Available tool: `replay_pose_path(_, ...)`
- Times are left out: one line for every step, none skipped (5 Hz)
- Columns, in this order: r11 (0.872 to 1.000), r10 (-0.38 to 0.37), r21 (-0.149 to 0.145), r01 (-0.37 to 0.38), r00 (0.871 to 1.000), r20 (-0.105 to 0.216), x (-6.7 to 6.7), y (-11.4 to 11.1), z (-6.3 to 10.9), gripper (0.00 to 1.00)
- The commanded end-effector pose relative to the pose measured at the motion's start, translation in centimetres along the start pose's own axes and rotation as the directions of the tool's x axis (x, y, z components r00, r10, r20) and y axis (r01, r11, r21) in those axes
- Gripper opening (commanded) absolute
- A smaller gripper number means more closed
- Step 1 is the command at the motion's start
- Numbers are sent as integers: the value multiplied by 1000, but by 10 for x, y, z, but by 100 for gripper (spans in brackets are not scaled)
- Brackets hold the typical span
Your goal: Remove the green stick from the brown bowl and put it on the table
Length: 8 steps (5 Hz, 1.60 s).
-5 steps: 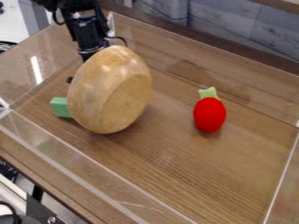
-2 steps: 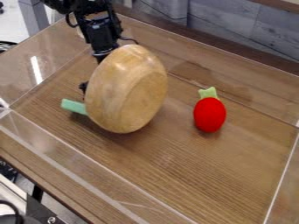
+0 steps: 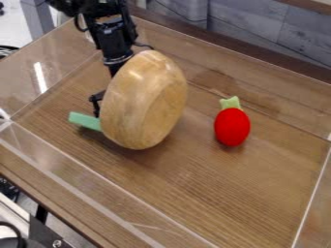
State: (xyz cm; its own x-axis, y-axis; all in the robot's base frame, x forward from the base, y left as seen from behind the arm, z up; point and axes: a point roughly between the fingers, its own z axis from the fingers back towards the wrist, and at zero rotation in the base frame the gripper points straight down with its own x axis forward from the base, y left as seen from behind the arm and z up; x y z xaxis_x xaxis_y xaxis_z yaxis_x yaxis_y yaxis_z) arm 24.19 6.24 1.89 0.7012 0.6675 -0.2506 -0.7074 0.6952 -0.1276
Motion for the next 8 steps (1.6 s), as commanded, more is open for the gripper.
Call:
replay_pose_path(1000,12,10,-12,1000,-19,0,12,2,100)
replay_pose_path(1000,11,20,-10,999,-42,2,19,2,100)
replay_pose_path(992,125,-14,-125,992,-34,-2,24,3,0)
replay_pose_path(969,240,-54,-241,970,-31,-5,29,6,0)
replay_pose_path(952,297,-63,-299,954,-36,-4,31,8,0)
replay_pose_path(934,341,-94,-343,939,-39,0,29,19,0)
replay_pose_path(956,279,-89,-281,959,-42,16,25,20,0)
replay_pose_path(968,233,-86,-237,971,-45,30,23,20,0)
